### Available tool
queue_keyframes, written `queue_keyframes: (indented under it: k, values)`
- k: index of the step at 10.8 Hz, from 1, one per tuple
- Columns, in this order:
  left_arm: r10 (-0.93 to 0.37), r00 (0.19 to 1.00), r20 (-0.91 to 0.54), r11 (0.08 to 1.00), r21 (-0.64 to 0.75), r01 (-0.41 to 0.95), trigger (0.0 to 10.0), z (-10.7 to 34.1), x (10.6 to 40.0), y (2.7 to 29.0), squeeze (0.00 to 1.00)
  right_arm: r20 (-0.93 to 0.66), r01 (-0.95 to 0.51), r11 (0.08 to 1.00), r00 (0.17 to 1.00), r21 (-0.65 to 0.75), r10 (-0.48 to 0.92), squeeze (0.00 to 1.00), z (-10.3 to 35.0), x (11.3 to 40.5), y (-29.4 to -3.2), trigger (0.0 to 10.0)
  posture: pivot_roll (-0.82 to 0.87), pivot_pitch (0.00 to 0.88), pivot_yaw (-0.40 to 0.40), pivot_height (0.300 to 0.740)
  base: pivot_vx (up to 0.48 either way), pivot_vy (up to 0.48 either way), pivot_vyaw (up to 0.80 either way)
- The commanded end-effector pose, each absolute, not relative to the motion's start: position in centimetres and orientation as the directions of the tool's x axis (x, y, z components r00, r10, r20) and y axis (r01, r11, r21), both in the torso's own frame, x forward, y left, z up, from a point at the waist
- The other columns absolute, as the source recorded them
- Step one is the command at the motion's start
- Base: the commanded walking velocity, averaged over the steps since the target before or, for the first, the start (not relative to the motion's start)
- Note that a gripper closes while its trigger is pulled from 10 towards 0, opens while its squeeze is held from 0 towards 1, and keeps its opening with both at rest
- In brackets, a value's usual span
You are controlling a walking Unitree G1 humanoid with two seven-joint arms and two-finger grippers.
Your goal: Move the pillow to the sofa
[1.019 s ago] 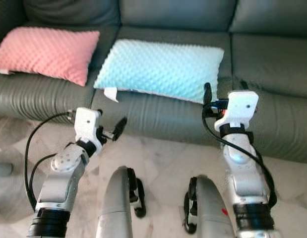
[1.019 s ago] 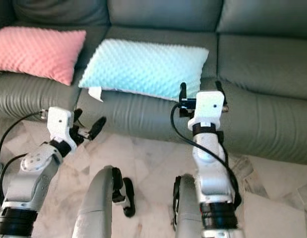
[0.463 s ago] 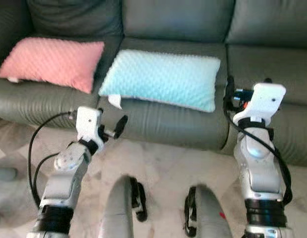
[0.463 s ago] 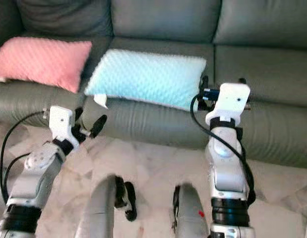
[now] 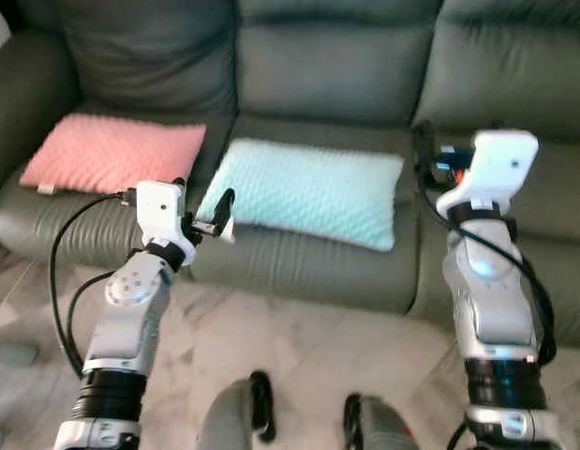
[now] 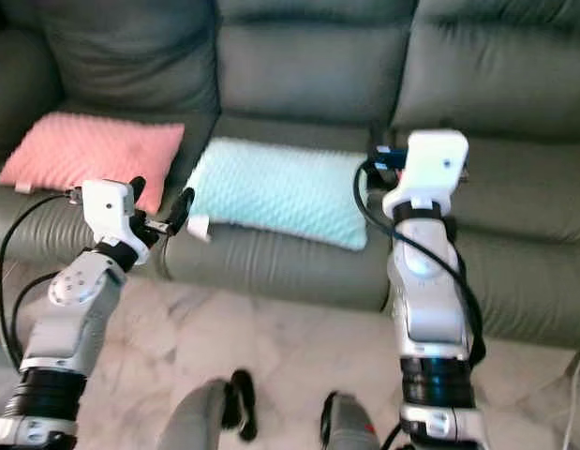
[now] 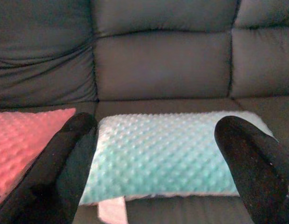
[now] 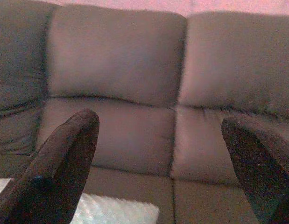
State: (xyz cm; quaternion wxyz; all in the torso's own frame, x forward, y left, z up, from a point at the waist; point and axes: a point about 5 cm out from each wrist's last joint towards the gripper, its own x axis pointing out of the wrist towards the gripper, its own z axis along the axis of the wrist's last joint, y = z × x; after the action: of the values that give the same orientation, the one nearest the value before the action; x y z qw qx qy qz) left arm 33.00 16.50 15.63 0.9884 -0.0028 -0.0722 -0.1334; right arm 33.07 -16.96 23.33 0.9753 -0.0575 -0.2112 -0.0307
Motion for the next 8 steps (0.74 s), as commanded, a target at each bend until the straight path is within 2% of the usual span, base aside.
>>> queue_keyframes:
  k: [1, 6, 8]
  values:
    - [-0.241, 0.963, 0.121, 0.970, 0.009, 0.241, 10.0, 14.7, 32.9, 16.7, 0.00, 0.397, 0.044, 0.993, 0.918, -0.113, 0.005, 0.00, 23.2, 33.2, -16.6, 10.0, -0.09, 0.164, 0.049, 0.740, 0.000, 0.000, 0.00]
    - [-0.175, 0.967, 0.184, 0.982, -0.032, 0.184, 10.0, 14.8, 33.6, 15.1, 0.00, 0.378, -0.131, 0.967, 0.902, -0.219, 0.208, 0.00, 24.0, 32.8, -15.0, 10.0, -0.12, 0.082, -0.011, 0.740, 0.000, 0.000, 0.00]
    - [-0.111, 0.976, 0.188, 0.993, -0.006, 0.115, 10.0, 14.4, 33.4, 15.8, 0.00, 0.341, -0.162, 0.971, 0.915, -0.176, 0.215, 0.00, 22.9, 32.5, -13.7, 10.0, -0.11, 0.072, -0.036, 0.740, 0.000, 0.000, 0.00]
